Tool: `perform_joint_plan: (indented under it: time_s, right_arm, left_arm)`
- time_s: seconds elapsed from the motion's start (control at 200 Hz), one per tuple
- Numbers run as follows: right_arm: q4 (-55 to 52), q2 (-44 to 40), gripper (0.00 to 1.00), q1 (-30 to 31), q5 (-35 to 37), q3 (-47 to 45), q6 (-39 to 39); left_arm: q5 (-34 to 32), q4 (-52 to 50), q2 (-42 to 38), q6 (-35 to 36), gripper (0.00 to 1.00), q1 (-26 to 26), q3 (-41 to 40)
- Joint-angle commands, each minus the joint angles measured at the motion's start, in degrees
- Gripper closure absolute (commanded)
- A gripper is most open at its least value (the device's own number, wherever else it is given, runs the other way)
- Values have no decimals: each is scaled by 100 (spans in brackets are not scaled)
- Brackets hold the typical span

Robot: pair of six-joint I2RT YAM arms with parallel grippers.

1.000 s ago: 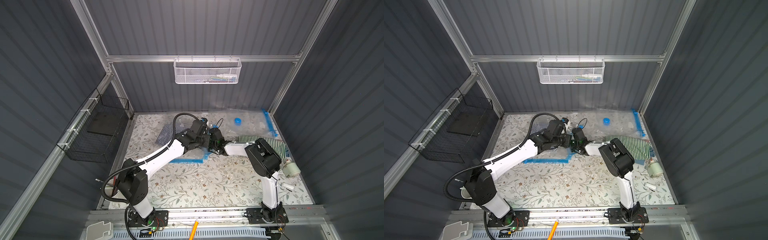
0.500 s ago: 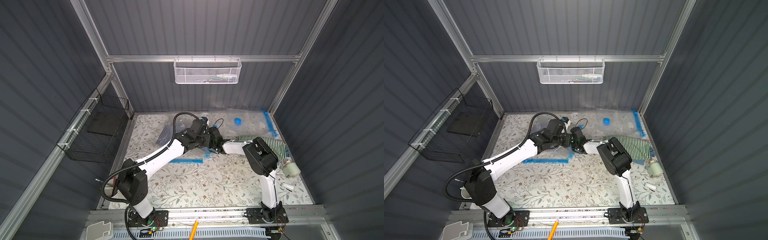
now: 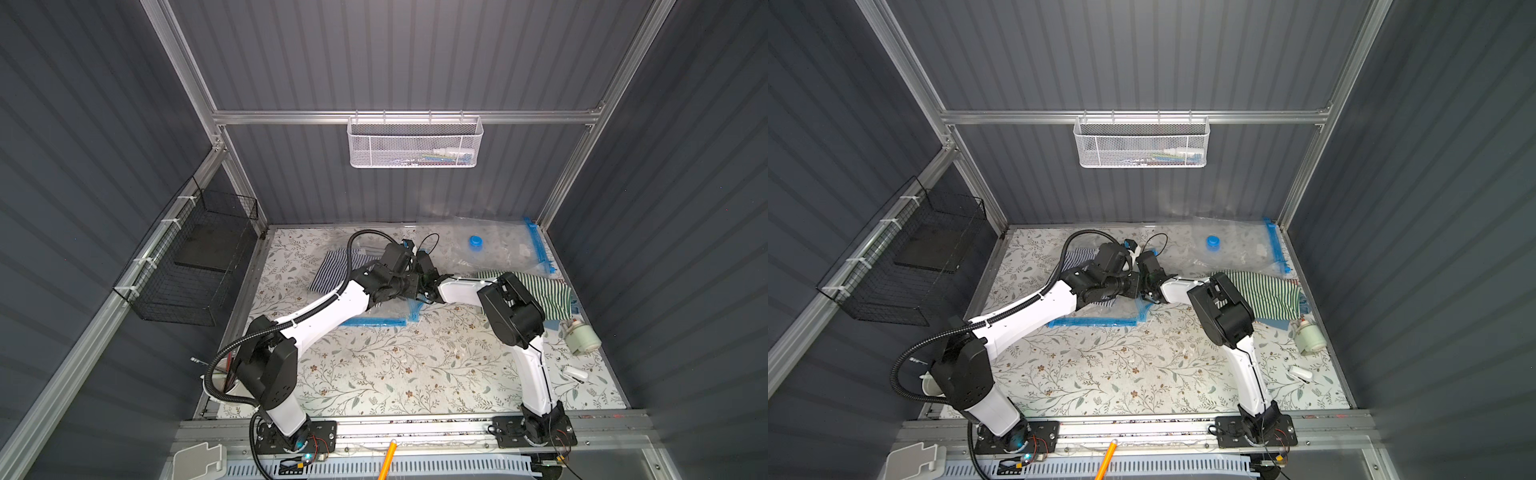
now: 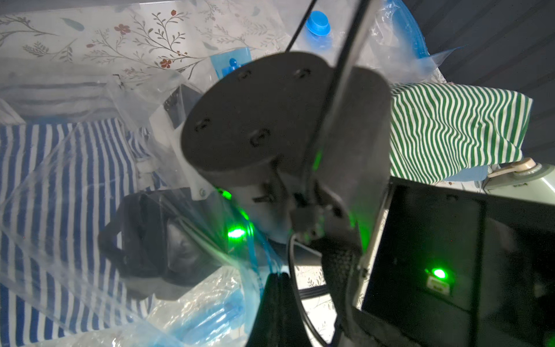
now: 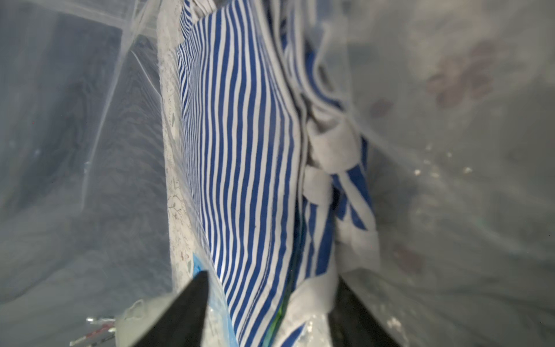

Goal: Take the tank top out of the vacuum bag
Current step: Take out the tank top from the vacuum bag.

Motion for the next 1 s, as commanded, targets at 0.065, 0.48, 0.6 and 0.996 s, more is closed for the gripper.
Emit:
perform_joint_plan:
  time_s: [0.065,0.48,0.6,0.996]
  right_arm:
    - [-495,371,64,36,187,226,-170]
    - [-766,238,100,33,298,312,-216]
    - [-258,-172,100,-80,236,-233,-81]
    - [368,-1348,100,-418,163,-1563,138]
  left_arm:
    - [425,124,-5,22,100,-107,21]
    - [351,-30,-125,52,100,-95,-101]
    - [-189,-288,-114,-10,100,-99,-9]
    - [-1670,-1055,75,-137,0,-25,748]
